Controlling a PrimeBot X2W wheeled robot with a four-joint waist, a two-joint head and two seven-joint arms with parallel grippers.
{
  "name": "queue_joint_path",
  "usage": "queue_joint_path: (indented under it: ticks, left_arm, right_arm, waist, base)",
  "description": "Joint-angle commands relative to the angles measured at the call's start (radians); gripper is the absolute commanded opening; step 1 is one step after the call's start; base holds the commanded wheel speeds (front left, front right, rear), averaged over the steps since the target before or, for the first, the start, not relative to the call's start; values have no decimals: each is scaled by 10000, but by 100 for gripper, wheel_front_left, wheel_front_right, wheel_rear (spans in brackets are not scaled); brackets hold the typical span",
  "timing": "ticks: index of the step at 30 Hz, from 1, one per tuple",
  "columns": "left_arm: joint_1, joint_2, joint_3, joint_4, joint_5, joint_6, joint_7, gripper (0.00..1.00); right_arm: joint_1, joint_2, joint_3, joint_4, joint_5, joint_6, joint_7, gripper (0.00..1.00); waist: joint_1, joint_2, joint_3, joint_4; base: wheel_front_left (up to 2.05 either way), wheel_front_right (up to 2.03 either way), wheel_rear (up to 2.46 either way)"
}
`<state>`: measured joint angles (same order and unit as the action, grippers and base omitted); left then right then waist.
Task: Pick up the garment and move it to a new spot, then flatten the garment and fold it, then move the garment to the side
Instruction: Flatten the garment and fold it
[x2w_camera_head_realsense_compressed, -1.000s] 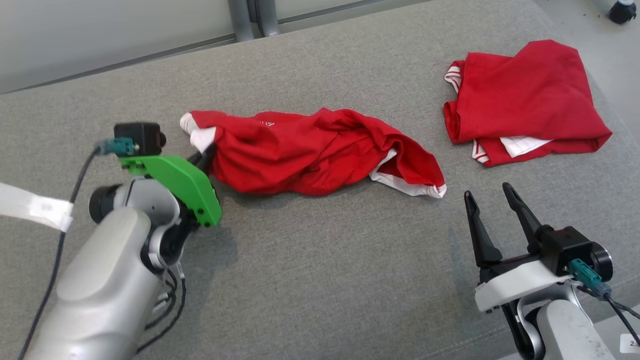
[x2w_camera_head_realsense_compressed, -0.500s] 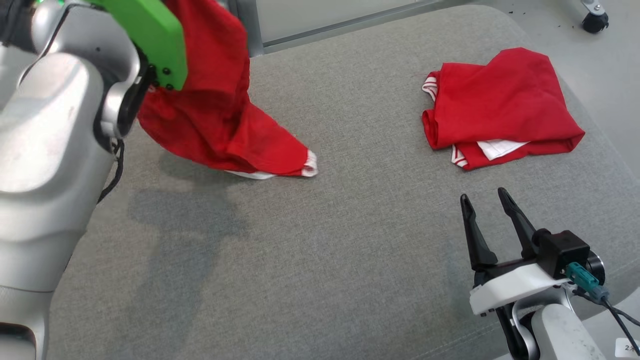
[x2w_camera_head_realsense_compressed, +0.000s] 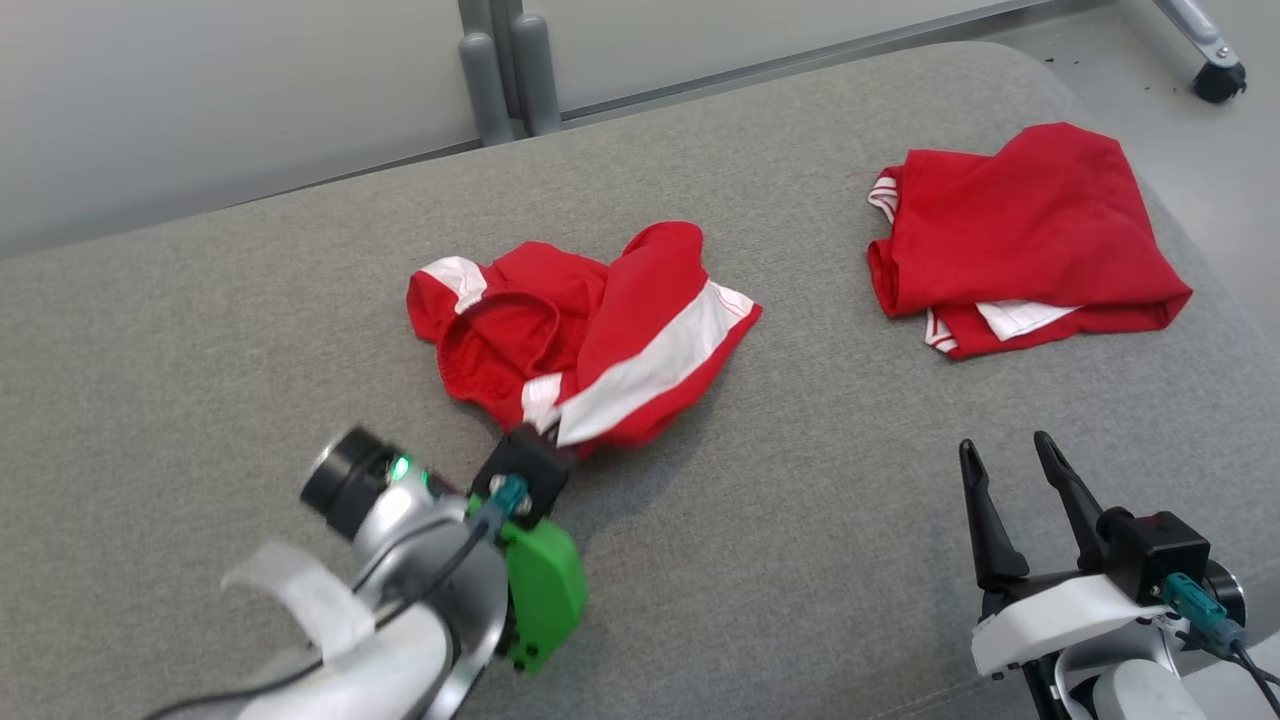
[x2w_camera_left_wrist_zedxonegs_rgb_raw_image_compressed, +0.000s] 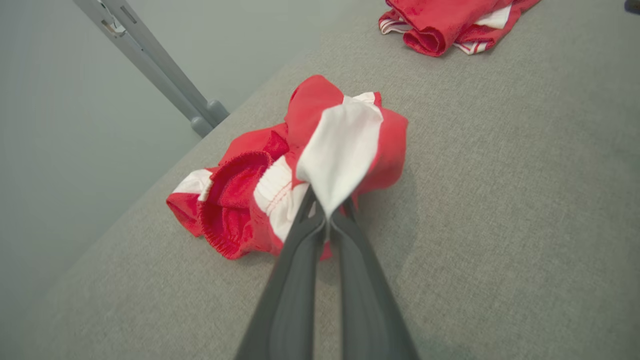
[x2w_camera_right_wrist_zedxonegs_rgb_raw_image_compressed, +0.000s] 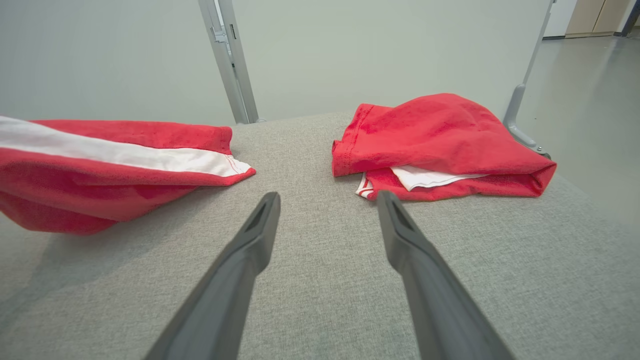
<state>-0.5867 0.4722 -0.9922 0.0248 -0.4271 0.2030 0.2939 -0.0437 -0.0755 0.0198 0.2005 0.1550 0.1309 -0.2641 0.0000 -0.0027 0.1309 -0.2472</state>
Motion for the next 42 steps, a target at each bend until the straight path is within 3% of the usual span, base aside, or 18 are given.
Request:
queue_joint_path:
  ticks: [1,7,9,11,12,13,21,30,33,39,42]
  left_arm:
    - [229,124,39,-57,22,157,-94,0]
    - [2513,612,202,-172,-232,1373,-1590,0]
    - [3032,537,348,-33,-399,1609,-2198,32]
    - [3455,327,462,159,-581,1772,-2777,81]
    - [3631,192,526,305,-687,1841,-3042,97]
    - [3774,67,632,440,-814,1911,-3288,100]
    - [4670,-768,1336,927,-1727,2103,-4863,100]
    - [6130,-1008,3665,155,-3173,2047,-5581,100]
    - [6093,-1111,4147,19,-3346,1579,-5588,100]
    - [5349,-1640,4302,1042,-4658,-192,-5084,100]
    - [5053,-1793,4247,1584,-4983,-499,-4721,100]
  right_arm:
    - [94,-33,-34,-12,-69,-4,-3,100]
    - [255,-187,-194,-44,-114,-4,-3,100]
    - [240,-186,-254,-68,-123,-4,-3,100]
    - [178,-168,-199,-69,-147,-4,-3,100]
    - [132,-167,-174,-70,-157,-4,-3,100]
    - [89,-165,-163,-73,-157,-5,-3,100]
    - [145,-395,-158,-124,-198,-4,-3,100]
    - [529,-710,-622,-496,-242,-4,-3,100]
    - [584,-713,-662,-548,-284,-4,-3,100]
    - [376,-624,-435,-451,-309,-5,-3,100]
    - [317,-566,-364,-432,-304,-5,-3,100]
  waist:
    - [0,27,35,196]
    - [0,27,135,876]
    - [0,27,195,1112]
    - [0,27,237,1286]
    - [0,27,259,1360]
    - [0,27,281,1426]
    - [0,27,160,1783]
    - [0,27,-185,1981]
    - [0,27,-177,2003]
    - [0,27,-148,1822]
    - [0,27,-121,1714]
  base:
    - [0,0,0]
    - [0,0,0]
    - [0,0,0]
    - [0,0,0]
    - [0,0,0]
    - [0,0,0]
    - [0,0,0]
    - [0,0,0]
    - [0,0,0]
    - [0,0,0]
    - [0,0,0]
